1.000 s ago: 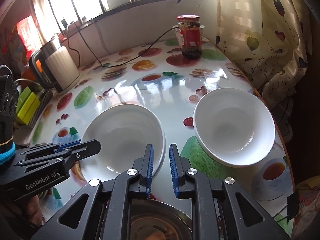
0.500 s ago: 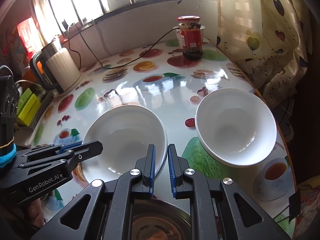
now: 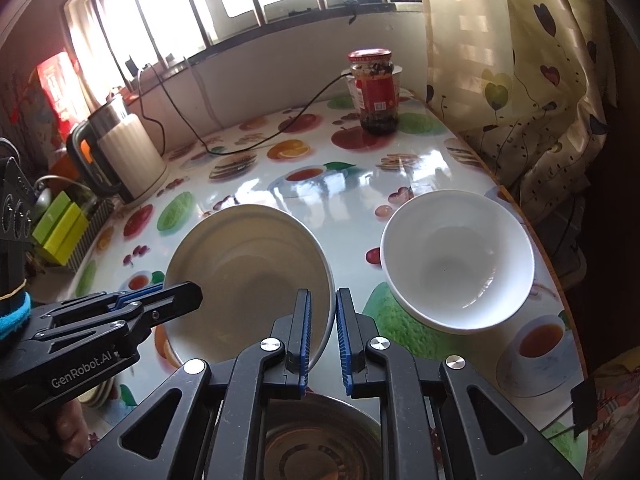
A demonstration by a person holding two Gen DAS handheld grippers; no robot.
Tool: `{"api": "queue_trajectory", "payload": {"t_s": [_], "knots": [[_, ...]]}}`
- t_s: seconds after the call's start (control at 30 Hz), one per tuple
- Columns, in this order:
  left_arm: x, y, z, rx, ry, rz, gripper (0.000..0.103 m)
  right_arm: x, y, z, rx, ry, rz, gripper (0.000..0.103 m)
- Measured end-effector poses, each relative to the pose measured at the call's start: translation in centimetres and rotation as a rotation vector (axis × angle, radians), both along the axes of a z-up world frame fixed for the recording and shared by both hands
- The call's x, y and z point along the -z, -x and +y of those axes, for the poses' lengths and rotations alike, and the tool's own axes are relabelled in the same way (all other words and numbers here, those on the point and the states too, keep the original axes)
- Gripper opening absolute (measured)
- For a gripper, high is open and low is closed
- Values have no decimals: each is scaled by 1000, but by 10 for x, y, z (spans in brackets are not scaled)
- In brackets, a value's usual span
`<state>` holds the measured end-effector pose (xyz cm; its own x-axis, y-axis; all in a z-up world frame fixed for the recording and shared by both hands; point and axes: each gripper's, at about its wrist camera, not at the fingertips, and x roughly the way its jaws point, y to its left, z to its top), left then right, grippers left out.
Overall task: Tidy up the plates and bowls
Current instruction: 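Lift the white bowl with both tools and carry it over the steel bowl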
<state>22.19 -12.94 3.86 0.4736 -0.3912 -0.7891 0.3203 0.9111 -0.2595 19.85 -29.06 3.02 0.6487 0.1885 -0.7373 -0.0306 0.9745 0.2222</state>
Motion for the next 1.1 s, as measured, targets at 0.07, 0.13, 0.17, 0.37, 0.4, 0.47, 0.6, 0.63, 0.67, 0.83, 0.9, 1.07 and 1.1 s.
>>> {"api": "queue_trajectory", "payload": {"t_s": [0.07,0.13,0.17,0.37,0.4,0.47,0.6,0.63,0.67,0.83,0.9,1.07,1.1], "knots": [[-3,2,0,1,3,-4,15,-4,3,0,1,2,-5,13],[-6,7,0,6,6,-14,15,-9,8,0,3,2,-17,13],[-8,9,0,6,9,-15,15,-11,10,0,4,3,-20,13],[-16,23,-1,21,25,-32,15,-23,27,-2,14,5,-49,13],[-18,26,-1,23,28,-34,15,-24,30,-3,17,7,-53,13],[-20,31,-2,29,33,-36,15,-28,38,-3,20,11,-61,13],[-22,43,-3,43,44,-41,15,-33,52,-6,36,11,-72,13],[-22,46,-4,47,45,-42,15,-34,56,-7,42,4,-76,13],[-22,48,-4,50,45,-40,15,-35,60,-7,46,1,-79,13],[-19,63,-7,74,53,-33,15,-39,79,-10,61,3,-89,13],[-18,67,-8,81,55,-26,15,-39,85,-13,71,2,-88,13],[-13,77,-12,96,54,-12,15,-33,100,-17,86,-4,-77,13],[-11,79,-13,100,51,-3,15,-31,102,-18,89,-5,-75,13]]}}
